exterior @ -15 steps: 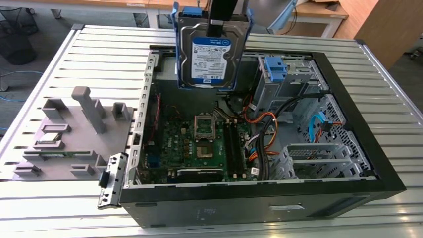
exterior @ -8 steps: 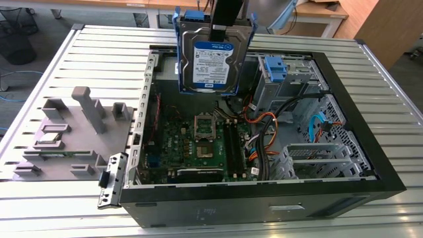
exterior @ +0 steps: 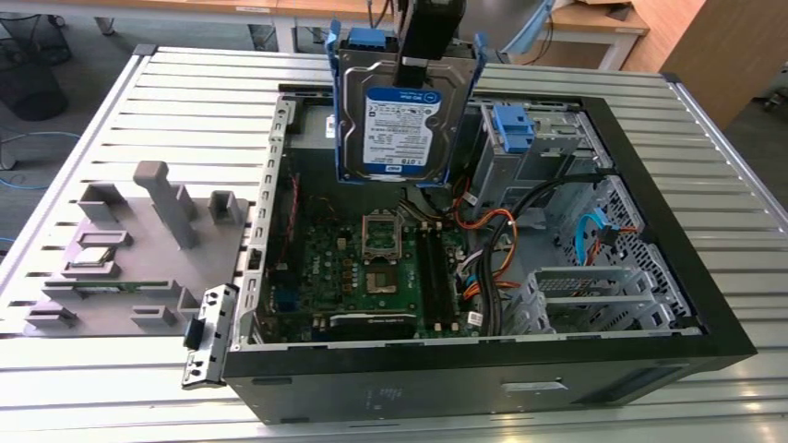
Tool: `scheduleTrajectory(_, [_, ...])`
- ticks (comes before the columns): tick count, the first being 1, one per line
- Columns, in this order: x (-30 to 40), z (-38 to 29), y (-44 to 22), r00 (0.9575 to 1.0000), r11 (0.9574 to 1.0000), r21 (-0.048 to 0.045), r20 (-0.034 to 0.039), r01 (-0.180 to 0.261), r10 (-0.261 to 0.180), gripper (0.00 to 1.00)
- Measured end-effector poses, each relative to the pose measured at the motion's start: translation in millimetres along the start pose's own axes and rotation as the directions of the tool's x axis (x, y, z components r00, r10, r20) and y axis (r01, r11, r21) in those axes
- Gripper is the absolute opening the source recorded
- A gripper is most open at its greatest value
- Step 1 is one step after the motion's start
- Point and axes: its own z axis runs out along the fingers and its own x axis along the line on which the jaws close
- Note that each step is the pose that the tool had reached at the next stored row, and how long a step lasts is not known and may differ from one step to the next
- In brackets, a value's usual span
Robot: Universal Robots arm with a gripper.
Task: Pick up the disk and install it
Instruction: 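Pick up the disk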
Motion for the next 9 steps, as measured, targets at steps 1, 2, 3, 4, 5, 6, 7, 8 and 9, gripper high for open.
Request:
scheduleTrajectory(1, [1.4,-0.2,-0.7,1.0,1.0,0.0001,0.0,-0.001,0.001,0.35])
scheduleTrajectory(2, [2.6,-0.3,-1.4,1.0,1.0,0.0001,0.0001,-0.001,0.001,0.35])
scheduleTrajectory(3, [3.9,-0.5,-2.1,1.0,1.0,0.0002,0.0002,-0.002,0.002,0.35])
scheduleTrajectory(4, [5.1,-0.7,-2.8,1.0,1.0,0.0002,0.0001,-0.002,0.002,0.35])
scheduleTrajectory(5, [6.3,-0.8,-3.6,1.0,1.0,0.0003,0.0001,-0.003,0.003,0.35])
scheduleTrajectory(6, [7.5,-1.0,-4.3,1.0,1.0,0.0004,0.0002,-0.003,0.003,0.35])
scheduleTrajectory(7, [8.7,-1.1,-5.3,1.0,1.0,0.0004,0.0003,-0.004,0.004,0.35])
scheduleTrajectory(8, [9.7,-1.3,-6.3,1.0,1.0,0.0004,0.0003,-0.004,0.004,0.35])
scheduleTrajectory(9, [10.8,-1.5,-7.6,1.0,1.0,0.0004,0.0002,-0.005,0.005,0.35])
